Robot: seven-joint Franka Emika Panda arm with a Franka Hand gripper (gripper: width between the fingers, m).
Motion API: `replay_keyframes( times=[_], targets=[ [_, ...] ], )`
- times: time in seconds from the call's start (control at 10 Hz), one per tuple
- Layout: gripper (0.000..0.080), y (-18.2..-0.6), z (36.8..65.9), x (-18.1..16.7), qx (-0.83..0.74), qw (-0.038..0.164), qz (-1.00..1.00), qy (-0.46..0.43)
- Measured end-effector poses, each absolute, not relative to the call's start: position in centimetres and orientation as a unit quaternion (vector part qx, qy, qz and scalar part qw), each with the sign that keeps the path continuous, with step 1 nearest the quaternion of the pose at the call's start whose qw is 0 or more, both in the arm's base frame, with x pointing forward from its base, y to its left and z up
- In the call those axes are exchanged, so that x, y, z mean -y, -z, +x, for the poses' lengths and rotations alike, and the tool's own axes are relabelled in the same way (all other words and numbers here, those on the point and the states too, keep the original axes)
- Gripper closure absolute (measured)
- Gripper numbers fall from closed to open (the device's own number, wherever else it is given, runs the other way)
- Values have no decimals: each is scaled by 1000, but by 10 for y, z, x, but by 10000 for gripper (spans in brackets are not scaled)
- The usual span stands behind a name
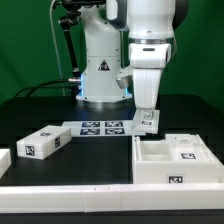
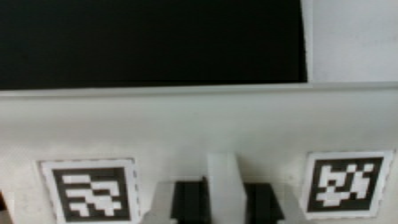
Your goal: Assemble cabinet
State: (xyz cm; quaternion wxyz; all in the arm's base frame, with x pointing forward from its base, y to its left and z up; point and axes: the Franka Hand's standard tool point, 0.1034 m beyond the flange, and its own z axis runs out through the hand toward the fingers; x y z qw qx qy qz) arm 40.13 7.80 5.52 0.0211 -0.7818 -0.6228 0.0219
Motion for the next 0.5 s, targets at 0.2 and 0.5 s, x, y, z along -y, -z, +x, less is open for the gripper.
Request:
replay_keyframes(
  times=[0.2,0.5],
  targets=[
    [729,-56,402,-78,627,22,-778,-24],
    [729,-66,429,-70,670,29,-741,-34]
  ],
)
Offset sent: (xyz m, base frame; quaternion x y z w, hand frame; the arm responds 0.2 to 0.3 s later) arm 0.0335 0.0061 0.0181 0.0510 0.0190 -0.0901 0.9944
